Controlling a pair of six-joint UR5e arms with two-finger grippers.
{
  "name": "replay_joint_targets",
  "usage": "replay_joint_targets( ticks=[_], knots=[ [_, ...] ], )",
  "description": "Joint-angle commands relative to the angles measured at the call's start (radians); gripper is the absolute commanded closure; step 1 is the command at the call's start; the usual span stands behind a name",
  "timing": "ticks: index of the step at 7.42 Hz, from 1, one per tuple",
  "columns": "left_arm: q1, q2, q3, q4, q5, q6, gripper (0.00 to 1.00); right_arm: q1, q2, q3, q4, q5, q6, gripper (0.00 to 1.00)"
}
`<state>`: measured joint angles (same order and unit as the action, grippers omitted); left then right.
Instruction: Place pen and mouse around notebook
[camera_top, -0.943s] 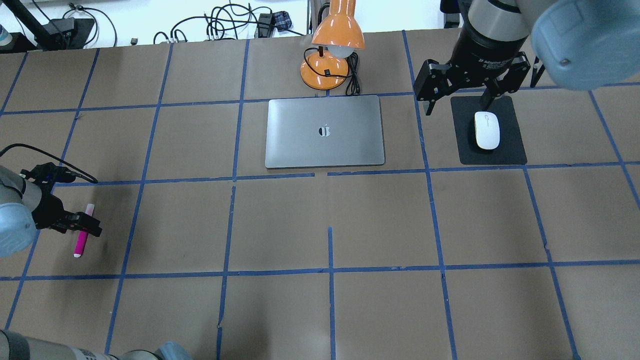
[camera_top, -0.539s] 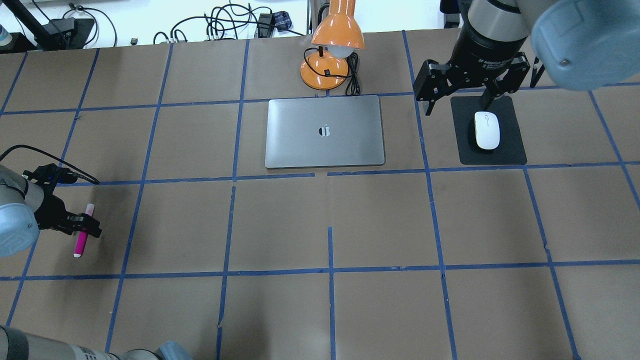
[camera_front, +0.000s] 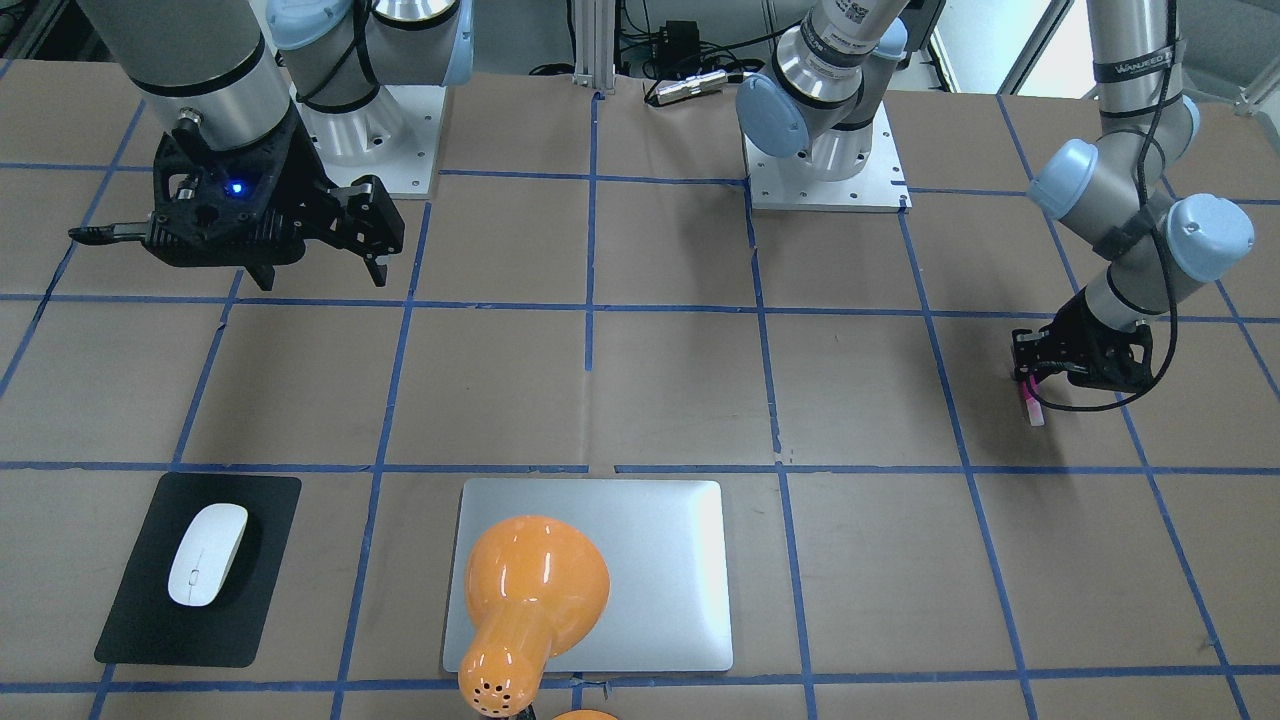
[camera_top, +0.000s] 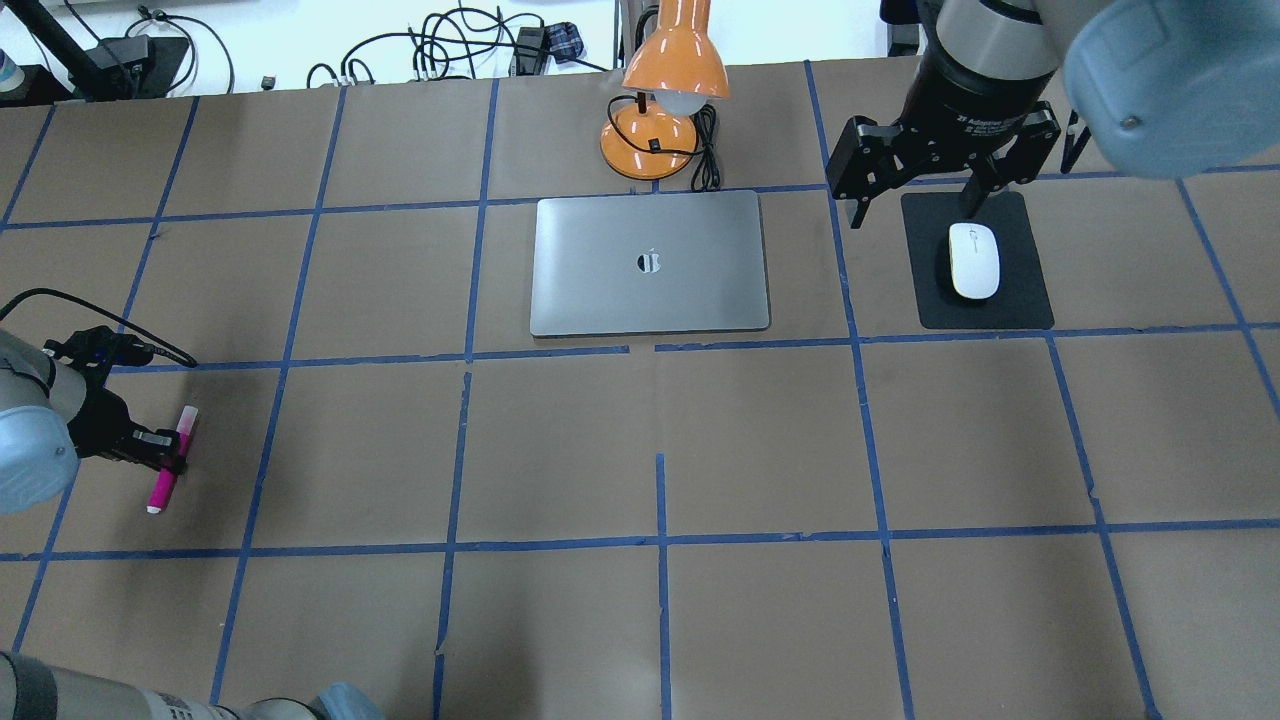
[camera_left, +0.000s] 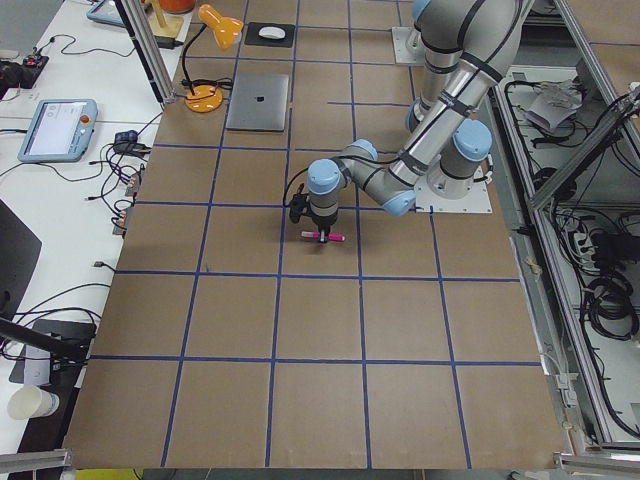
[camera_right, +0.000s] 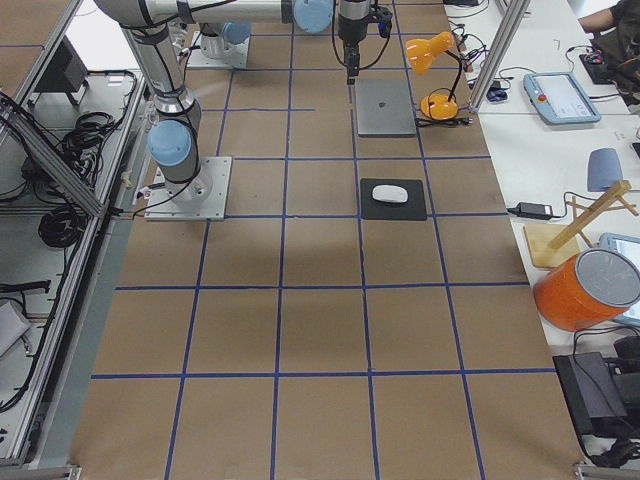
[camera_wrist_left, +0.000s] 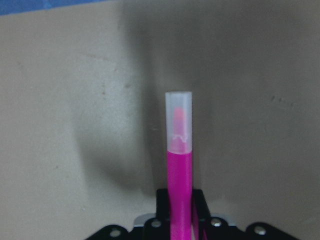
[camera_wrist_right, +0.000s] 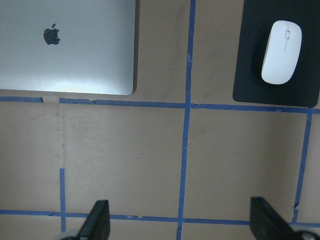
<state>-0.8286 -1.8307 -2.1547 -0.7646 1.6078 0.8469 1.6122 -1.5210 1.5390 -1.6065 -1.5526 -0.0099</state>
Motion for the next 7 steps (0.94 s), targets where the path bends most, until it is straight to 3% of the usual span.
replay_joint_targets(
  ticks=[1, 2, 4, 7],
  knots=[
    [-0.024, 0.034, 0.013, -0.066, 0.029, -0.178, 1.0, 0.0, 0.001, -0.003, 0.0, 0.002, -0.001, 0.0],
    [-0.058, 0.048, 0.053, -0.176, 0.038, -0.286, 1.0, 0.0, 0.001, -0.003, 0.0, 0.003, -0.001, 0.0],
    [-0.186, 0.097, 0.119, -0.359, -0.015, -0.766, 1.0, 0.0, 0.001, -0.005, -0.001, 0.003, -0.001, 0.0],
    [-0.5, 0.101, 0.137, -0.335, -0.04, -1.391, 1.0, 0.0, 0.001, -0.003, -0.001, 0.005, -0.001, 0.0]
  ],
)
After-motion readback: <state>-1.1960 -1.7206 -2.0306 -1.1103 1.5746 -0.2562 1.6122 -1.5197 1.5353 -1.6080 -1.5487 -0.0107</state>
